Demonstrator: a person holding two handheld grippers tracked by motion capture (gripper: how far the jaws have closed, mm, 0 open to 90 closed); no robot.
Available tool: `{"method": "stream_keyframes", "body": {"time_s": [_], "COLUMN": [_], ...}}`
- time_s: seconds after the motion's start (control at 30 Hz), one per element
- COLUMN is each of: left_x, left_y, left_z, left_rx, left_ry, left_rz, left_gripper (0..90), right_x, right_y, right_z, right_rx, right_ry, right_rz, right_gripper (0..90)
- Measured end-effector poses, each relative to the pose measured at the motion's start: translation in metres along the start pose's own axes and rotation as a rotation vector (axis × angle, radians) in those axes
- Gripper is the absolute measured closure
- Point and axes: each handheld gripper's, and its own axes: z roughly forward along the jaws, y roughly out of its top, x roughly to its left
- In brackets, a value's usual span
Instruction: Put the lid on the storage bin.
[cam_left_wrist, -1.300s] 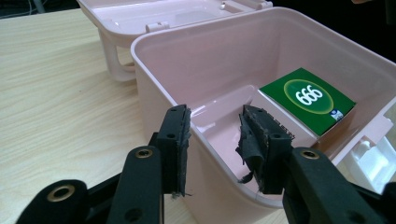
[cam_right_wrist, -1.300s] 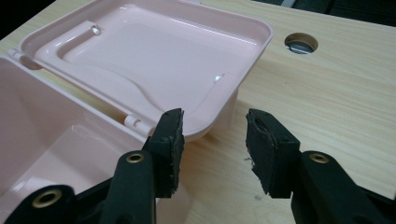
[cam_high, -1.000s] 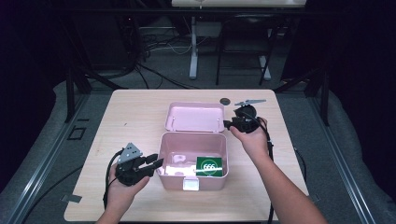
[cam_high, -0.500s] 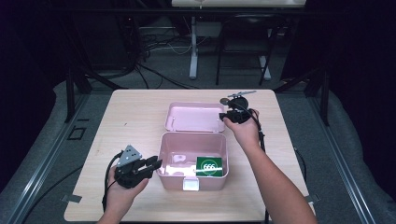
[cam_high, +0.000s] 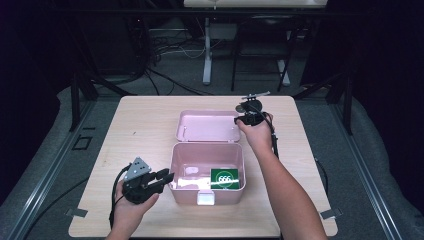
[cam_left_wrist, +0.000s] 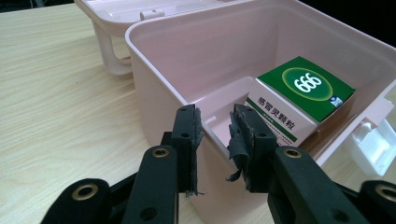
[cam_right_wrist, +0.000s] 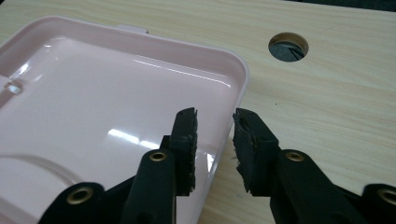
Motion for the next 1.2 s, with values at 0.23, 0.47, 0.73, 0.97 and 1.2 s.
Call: {"method": "stream_keyframes", "body": {"time_s": [0.23, 0.47, 0.73, 0.97, 1.2], "left_x": [0.001, 0.001, 0.001, 0.001, 0.001], "left_y": [-0.001, -0.001, -0.001, -0.001, -0.002], "left_z": [0.0, 0.001, 0.001, 0.001, 0.001], "left_rx": [-0.006, -0.009, -0.014, -0.01, -0.015], "left_ry": [-0.002, -0.005, -0.006, -0.003, -0.006], "left_rz": [-0.007, -0.01, -0.016, -0.015, -0.017], "left_gripper": [70.7, 70.7, 70.6, 70.2, 70.2], "right_x": [-0.005, -0.008, -0.005, -0.003, -0.001], "right_y": [0.001, 0.003, 0.007, 0.01, 0.007], "right_z": [0.014, 0.019, 0.012, 0.011, 0.027], "right_rx": [0.035, 0.059, 0.042, 0.069, 0.107], "right_ry": [-0.023, -0.012, -0.037, -0.05, -0.092], "right_rz": [0.041, 0.083, 0.089, 0.087, 0.107], "right_gripper": [76.8, 79.7, 88.3, 81.7, 77.3]}}
